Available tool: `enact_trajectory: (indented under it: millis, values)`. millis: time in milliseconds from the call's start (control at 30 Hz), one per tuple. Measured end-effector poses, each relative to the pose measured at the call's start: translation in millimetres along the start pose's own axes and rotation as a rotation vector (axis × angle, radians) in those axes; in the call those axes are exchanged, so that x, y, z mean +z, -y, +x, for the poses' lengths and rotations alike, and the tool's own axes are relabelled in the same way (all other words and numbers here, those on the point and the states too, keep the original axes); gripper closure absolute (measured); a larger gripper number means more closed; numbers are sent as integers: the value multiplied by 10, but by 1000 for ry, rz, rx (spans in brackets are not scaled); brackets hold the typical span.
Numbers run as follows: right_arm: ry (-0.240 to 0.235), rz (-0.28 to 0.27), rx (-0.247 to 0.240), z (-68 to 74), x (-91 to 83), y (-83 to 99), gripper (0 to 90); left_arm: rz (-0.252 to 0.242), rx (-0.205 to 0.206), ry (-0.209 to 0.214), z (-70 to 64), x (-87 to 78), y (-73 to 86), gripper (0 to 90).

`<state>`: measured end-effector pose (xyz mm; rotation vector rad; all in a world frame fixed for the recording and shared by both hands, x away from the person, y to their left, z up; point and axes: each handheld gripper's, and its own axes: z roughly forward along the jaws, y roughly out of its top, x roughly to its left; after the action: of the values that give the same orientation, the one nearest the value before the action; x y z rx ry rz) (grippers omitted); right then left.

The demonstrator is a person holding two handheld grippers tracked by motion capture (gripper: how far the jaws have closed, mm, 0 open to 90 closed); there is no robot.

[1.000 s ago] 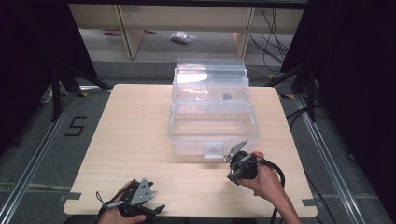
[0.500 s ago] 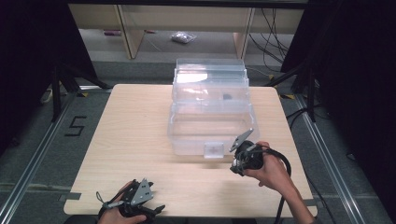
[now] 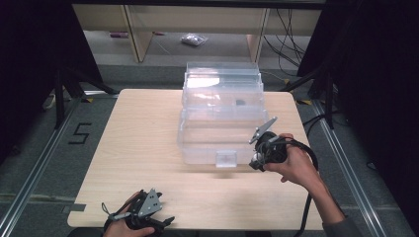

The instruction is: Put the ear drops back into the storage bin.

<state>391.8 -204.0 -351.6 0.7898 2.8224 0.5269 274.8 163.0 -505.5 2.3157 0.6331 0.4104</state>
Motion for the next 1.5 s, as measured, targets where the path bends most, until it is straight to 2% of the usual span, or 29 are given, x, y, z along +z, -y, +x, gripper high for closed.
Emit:
enact_trajectory:
  millis: [300, 367, 400, 433, 467, 500, 533, 600, 633, 700, 733, 833, 933, 1000, 1033, 1100, 1200, 1467, 1500]
  values:
    - [9, 9, 16, -132, -64, -118, 602, -1, 3, -1, 2, -5, -2, 154]
    - [18, 4, 26, -173, -87, -147, 602, -2, 18, -4, 11, -14, -4, 154]
    - [31, 6, 31, -222, -105, -181, 602, -1, 6, 8, 5, -9, -3, 154]
    - [33, 3, 26, -252, -116, -199, 602, -7, -3, -1, -2, 4, 2, 154]
    - [39, 6, 41, -268, -123, -216, 602, -8, 6, -2, -3, -1, -1, 154]
    - [38, 8, 34, -302, -125, -234, 602, -1, 26, -3, 7, -8, -6, 154]
    - [40, 13, 50, -321, -125, -250, 602, -1, 20, -1, 7, -6, -8, 154]
    - [49, 18, 47, -392, -112, -281, 602, 0, 0, 1, 3, -1, -2, 154]
    - [50, 20, 65, -415, -105, -293, 602, 1, 10, -3, 8, -7, -4, 154]
    - [47, 22, 60, -455, -92, -305, 602, -10, 7, 6, 3, -6, -4, 154]
    - [52, 34, 84, -501, -54, -325, 602, -5, 19, -3, 12, -8, -3, 154]
    - [42, 40, 93, -563, -4, -347, 602, 0, 6, -2, 5, -5, -2, 154]
    - [44, 56, 115, -664, 79, -377, 602, 3, 21, -7, 16, -10, -5, 154]
    - [45, 61, 128, -683, 103, -385, 601, 4, 25, -4, 19, -12, -4, 154]
    - [46, 68, 134, -724, 151, -399, 602, -9, 7, 7, 6, -8, -2, 154]
    - [43, 76, 126, -768, 200, -413, 602, 7, 10, 16, 11, -14, -1, 154]
    - [29, 88, 149, -817, 274, -425, 602, -4, 20, -6, 14, -17, -5, 154]
    - [26, 146, 172, -945, 504, -427, 602, -3, 14, 4, 11, -19, -6, 154]
    - [30, 155, 178, -947, 529, -432, 602, -5, 1, 8, 5, -15, -3, 154]
